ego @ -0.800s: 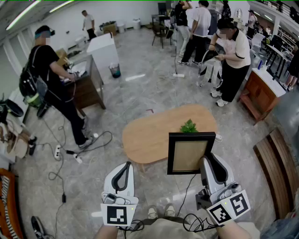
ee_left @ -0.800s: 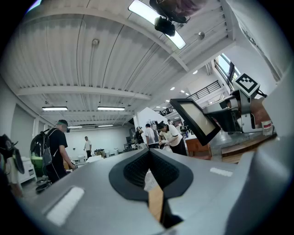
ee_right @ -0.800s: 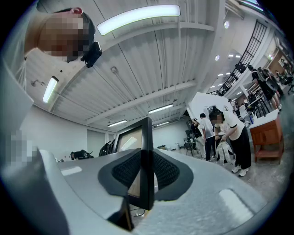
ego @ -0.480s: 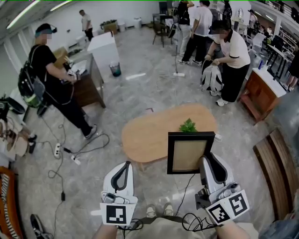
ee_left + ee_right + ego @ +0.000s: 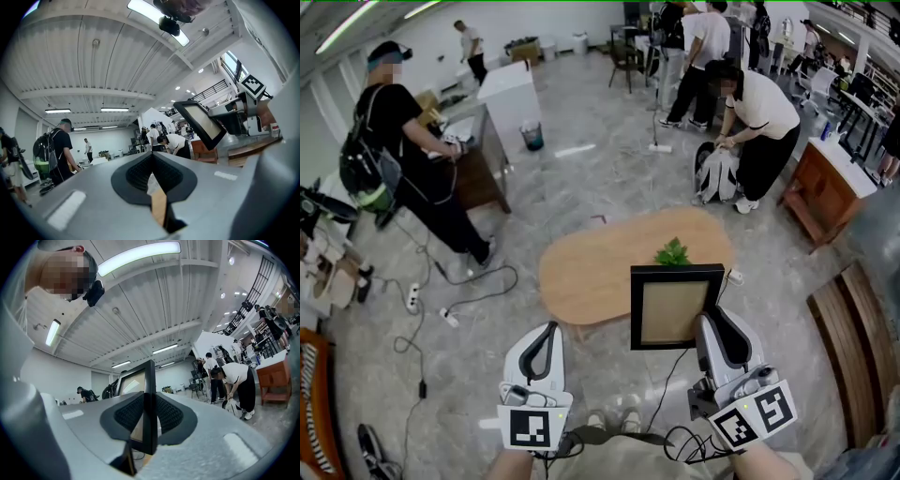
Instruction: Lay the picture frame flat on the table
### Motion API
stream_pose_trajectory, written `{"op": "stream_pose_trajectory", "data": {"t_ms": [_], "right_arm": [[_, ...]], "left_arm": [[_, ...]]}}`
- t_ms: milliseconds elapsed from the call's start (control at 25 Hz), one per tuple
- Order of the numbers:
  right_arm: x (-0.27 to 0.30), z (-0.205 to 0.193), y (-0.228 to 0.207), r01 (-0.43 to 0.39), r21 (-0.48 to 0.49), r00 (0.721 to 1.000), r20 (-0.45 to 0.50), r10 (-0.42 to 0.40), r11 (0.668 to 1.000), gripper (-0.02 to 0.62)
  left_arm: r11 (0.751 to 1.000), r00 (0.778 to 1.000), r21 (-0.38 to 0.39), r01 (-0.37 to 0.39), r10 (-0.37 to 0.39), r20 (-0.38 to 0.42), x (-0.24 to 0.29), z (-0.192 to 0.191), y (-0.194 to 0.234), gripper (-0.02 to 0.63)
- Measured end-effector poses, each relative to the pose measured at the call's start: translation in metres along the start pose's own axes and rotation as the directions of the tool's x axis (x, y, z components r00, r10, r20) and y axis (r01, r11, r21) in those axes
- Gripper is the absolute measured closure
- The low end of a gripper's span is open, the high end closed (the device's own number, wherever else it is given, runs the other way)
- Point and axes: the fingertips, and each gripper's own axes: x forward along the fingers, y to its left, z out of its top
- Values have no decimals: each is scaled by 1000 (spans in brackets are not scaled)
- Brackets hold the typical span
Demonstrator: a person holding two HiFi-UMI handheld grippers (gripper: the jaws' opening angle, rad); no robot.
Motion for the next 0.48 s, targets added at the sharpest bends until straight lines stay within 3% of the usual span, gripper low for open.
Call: {"op": "stream_pose_trajectory", "data": {"t_ms": [240, 480], "right_arm": [[-2, -7, -17, -7, 10, 1000, -13, 7, 1000, 514], [15, -15, -23, -16, 8, 1000, -23, 16, 1000, 515]], "left_arm": [[1000, 1000, -3, -13, 13, -1, 6, -1, -13, 586], [999, 999, -2, -38, 38, -8, 15, -11, 1, 586]]}}
